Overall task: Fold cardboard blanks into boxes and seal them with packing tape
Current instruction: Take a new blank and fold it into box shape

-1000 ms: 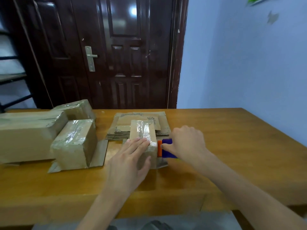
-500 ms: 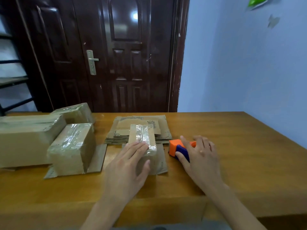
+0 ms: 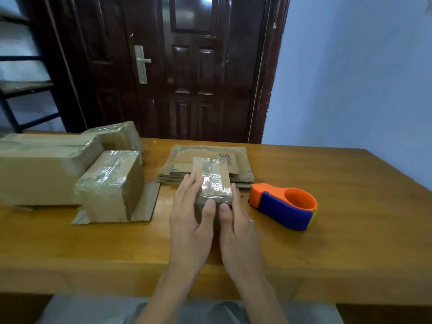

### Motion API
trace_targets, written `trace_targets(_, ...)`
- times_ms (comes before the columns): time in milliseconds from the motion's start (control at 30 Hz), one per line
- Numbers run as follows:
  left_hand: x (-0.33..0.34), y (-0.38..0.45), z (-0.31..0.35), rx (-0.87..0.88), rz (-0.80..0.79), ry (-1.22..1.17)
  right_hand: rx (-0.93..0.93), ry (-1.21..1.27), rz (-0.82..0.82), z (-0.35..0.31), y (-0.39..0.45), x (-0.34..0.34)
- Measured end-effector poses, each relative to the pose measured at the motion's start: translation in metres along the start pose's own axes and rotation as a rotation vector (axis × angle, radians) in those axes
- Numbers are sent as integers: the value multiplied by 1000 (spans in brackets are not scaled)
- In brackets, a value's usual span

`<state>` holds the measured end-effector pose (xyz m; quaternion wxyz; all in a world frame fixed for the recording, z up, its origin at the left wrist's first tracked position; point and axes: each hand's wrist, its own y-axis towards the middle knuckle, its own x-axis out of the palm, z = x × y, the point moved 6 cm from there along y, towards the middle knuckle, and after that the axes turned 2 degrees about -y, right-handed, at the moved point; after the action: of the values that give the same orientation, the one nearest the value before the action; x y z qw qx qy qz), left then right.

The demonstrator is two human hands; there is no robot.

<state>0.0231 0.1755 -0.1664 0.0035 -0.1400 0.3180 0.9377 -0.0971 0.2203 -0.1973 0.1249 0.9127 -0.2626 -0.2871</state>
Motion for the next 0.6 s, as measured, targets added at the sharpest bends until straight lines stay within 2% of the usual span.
trace_targets(67, 2, -2, 1, -99, -2, -115, -20, 77, 2, 0, 1, -2)
trace_targets(167, -11, 11, -6, -137, -3, -167, -43, 132, 1, -3, 11, -15)
trace_targets(267, -27, 32, -20, -114, -138, -251, -64, 62, -6, -6, 32, -34)
trace_targets(400, -43, 49, -21, -24, -352, -212, -195, -187, -127, -10, 50, -47)
trace_targets(600, -49, 63, -30, -56, -501, -289, -283, -200, -317, -5, 53, -51)
